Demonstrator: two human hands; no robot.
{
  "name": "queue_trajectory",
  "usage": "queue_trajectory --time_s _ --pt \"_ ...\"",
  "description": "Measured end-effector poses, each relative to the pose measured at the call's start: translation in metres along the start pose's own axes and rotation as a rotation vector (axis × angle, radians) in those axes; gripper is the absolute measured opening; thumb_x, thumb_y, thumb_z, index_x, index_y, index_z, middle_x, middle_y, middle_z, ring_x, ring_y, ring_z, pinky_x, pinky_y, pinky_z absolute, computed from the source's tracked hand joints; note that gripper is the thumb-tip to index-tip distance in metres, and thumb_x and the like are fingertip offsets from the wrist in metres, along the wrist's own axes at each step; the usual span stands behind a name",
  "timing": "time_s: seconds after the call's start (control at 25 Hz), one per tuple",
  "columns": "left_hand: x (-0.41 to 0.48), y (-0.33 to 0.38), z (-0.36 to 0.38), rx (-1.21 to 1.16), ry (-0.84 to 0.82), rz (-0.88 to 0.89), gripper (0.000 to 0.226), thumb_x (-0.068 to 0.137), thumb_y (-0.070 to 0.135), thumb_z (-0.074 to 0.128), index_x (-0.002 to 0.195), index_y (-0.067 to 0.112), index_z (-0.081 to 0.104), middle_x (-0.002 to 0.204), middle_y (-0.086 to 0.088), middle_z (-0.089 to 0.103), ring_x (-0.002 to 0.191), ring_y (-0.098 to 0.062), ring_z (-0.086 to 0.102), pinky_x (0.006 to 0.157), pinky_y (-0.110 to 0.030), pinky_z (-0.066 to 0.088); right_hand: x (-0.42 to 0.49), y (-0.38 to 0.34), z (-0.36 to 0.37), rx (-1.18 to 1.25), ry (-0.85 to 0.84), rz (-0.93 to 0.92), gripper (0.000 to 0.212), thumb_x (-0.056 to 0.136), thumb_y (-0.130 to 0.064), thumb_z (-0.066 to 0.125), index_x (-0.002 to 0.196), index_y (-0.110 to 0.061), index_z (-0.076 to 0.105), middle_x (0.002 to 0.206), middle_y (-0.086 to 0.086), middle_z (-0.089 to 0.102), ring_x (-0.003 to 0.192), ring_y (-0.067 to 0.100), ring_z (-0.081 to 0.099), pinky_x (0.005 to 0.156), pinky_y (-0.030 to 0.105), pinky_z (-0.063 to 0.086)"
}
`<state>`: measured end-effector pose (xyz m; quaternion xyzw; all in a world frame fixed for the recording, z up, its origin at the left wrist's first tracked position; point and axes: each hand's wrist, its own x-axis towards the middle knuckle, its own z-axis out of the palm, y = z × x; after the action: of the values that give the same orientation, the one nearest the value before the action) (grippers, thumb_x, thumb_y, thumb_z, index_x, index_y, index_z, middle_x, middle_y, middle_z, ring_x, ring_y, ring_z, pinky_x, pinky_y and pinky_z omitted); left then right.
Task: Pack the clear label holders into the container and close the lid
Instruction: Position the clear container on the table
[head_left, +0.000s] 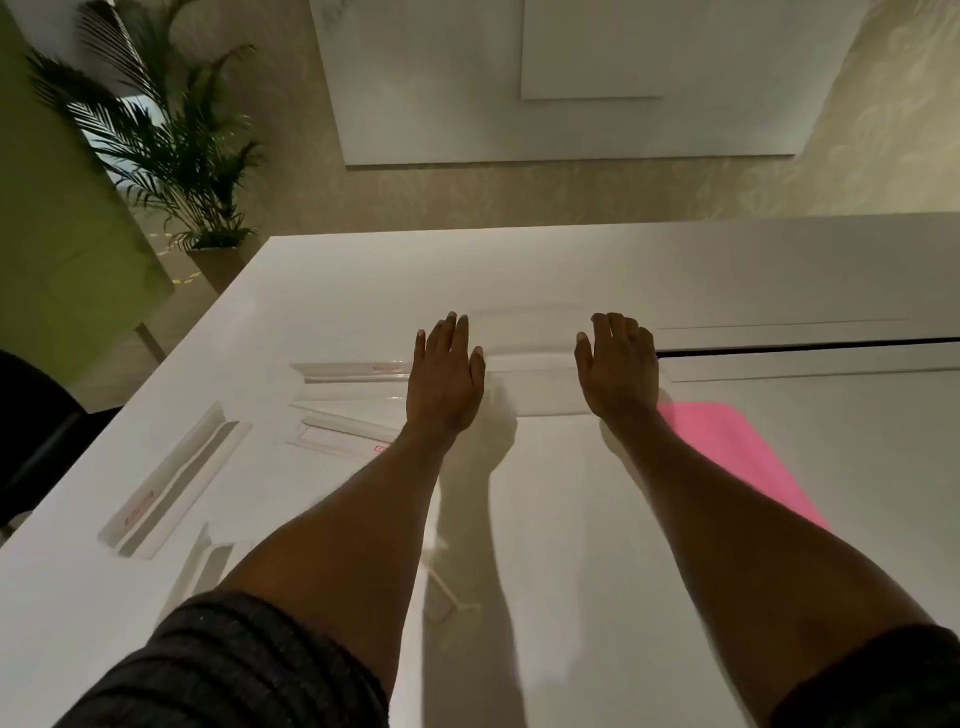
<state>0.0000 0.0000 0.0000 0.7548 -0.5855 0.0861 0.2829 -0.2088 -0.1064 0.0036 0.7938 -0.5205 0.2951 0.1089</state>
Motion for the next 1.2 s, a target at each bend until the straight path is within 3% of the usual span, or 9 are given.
queue_trajectory --time_s 0.16,0.28,0.36,0.48,0.64,0.8,0.92,1.04,1.2 --pt "0.026 0.0 0.024 -0.195 -0.072 -0.142 0.057 0.11 0.029 0.035 0.162 0.008 0.025 0.171 -0.011 0.018 0.159 -0.022 0.014 0.129 -0.04 0.01 0.03 0.017 0.018 0.218 -0.12 0.086 0.045 0.104 -0.034 0.05 0.138 -0.005 0.056 0.143 0.013 0.058 0.135 0.033 0.051 0.113 0.047 0.04" --pt "0.037 -0.002 0.038 -0.404 -0.133 -0.345 0.061 0.11 0.027 0.038 0.164 0.01 0.017 0.173 -0.005 0.011 0.159 -0.018 0.009 0.126 -0.032 0.011 0.05 0.021 0.027 0.564 -0.224 0.454 0.05 0.1 -0.034 0.055 0.144 -0.009 0.055 0.149 0.012 0.056 0.14 0.032 0.048 0.116 0.045 0.039" --pt "0.04 -0.001 0.044 -0.554 -0.176 -0.454 0.062 0.107 0.021 0.04 0.165 0.013 0.018 0.171 -0.006 0.021 0.156 -0.02 0.024 0.121 -0.029 0.02 0.056 0.025 0.033 0.74 -0.29 0.623 0.054 0.098 -0.031 0.054 0.149 -0.014 0.051 0.153 0.011 0.053 0.141 0.031 0.049 0.116 0.042 0.04" --pt "0.04 0.006 0.045 -0.742 -0.185 -0.58 0.063 0.105 0.019 0.041 0.164 0.022 0.021 0.157 -0.007 0.048 0.108 -0.006 0.059 0.094 -0.02 0.033 0.053 0.027 0.043 0.89 -0.291 0.7 0.052 0.098 -0.023 0.047 0.15 -0.02 0.051 0.157 0.003 0.051 0.144 0.024 0.048 0.113 0.033 0.039" --pt "0.037 0.009 0.043 -0.827 -0.154 -0.61 0.062 0.103 0.015 0.037 0.164 0.021 0.024 0.154 -0.005 0.051 0.071 0.024 0.05 0.077 -0.005 0.03 0.044 0.024 0.05 0.916 -0.187 0.738 0.053 0.097 -0.01 0.04 0.147 -0.016 0.056 0.153 0.005 0.056 0.143 0.025 0.05 0.121 0.039 0.039" --pt "0.022 0.012 0.033 -0.855 -0.125 -0.621 0.061 0.103 0.014 0.035 0.163 0.021 0.027 0.137 0.005 0.062 0.076 0.014 0.05 0.081 -0.013 0.037 0.029 0.019 0.046 0.904 -0.14 0.771 0.052 0.097 -0.006 0.039 0.145 -0.014 0.058 0.15 0.007 0.058 0.143 0.026 0.05 0.118 0.033 0.039" --pt "0.005 0.015 0.025 -0.86 -0.125 -0.619 0.059 0.105 0.013 0.034 0.163 0.021 0.027 0.129 0.013 0.059 0.08 0.02 0.052 0.081 -0.009 0.036 0.011 0.017 0.036 0.894 -0.124 0.773 0.053 0.097 -0.005 0.038 0.144 -0.015 0.059 0.148 0.007 0.06 0.14 0.027 0.054 0.118 0.035 0.042" --pt "-0.018 0.023 0.013 -0.852 -0.136 -0.619 0.059 0.105 0.014 0.033 0.163 0.022 0.026 0.111 0.024 0.049 0.067 0.029 0.049 0.078 -0.009 0.035 -0.01 0.018 0.021 0.902 -0.116 0.766 0.053 0.097 -0.004 0.036 0.145 -0.014 0.058 0.15 0.006 0.059 0.141 0.027 0.052 0.119 0.039 0.041" --pt "-0.051 0.038 -0.002 -0.803 -0.158 -0.604 0.059 0.106 0.015 0.031 0.164 0.023 0.023 0.147 0.001 0.056 0.114 -0.007 0.056 0.093 -0.021 0.03 -0.045 0.024 0.0 0.876 -0.112 0.744 0.056 0.095 -0.006 0.034 0.145 -0.014 0.057 0.15 0.008 0.059 0.139 0.027 0.055 0.116 0.046 0.045"
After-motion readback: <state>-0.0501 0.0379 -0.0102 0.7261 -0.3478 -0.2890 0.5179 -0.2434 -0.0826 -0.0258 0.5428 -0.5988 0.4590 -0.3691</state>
